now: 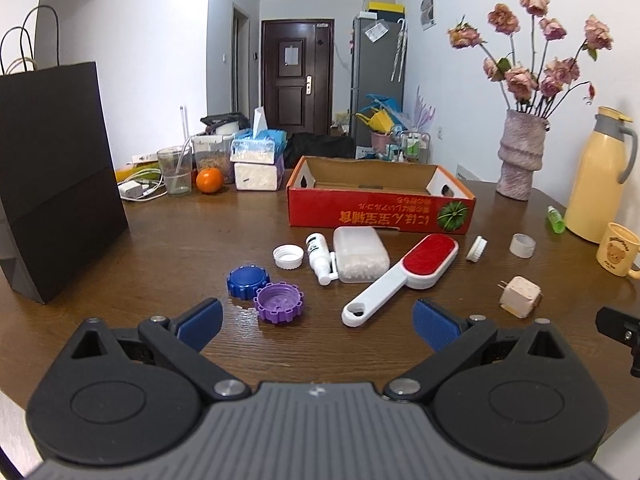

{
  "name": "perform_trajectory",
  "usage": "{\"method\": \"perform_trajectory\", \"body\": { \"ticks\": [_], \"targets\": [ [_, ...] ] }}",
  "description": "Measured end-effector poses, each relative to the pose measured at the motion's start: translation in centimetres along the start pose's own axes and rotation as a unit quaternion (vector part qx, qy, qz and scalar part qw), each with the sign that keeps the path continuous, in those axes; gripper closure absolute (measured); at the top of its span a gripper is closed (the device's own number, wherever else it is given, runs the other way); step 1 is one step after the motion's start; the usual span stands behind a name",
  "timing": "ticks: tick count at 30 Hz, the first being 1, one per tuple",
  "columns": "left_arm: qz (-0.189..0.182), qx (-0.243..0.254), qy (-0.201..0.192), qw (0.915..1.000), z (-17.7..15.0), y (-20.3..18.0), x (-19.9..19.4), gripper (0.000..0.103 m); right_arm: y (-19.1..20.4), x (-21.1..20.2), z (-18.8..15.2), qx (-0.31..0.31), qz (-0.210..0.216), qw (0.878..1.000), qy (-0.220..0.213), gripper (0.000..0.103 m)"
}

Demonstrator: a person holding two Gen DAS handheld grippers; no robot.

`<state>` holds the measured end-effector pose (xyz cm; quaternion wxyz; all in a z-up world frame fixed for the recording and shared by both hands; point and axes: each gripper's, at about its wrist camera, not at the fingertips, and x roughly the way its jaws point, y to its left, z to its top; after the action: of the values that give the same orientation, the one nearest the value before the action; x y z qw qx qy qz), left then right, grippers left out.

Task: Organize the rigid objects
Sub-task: 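Move the right tool toward the cream cube while the left tool approaches the purple cap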

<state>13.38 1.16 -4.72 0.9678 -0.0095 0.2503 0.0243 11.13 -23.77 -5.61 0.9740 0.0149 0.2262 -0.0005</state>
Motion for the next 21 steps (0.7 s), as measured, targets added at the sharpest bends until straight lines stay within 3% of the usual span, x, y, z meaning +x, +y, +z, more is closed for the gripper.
{"method": "perform_trajectory", "body": {
  "ticks": [21],
  "targets": [
    [0.032, -0.013, 0.053, 0.9980, 0.4, 3.0, 9.2, 0.000, -0.4, 9.9, 0.7, 0.010, -0.016, 0.998, 0.054, 0.000]
  ]
}}
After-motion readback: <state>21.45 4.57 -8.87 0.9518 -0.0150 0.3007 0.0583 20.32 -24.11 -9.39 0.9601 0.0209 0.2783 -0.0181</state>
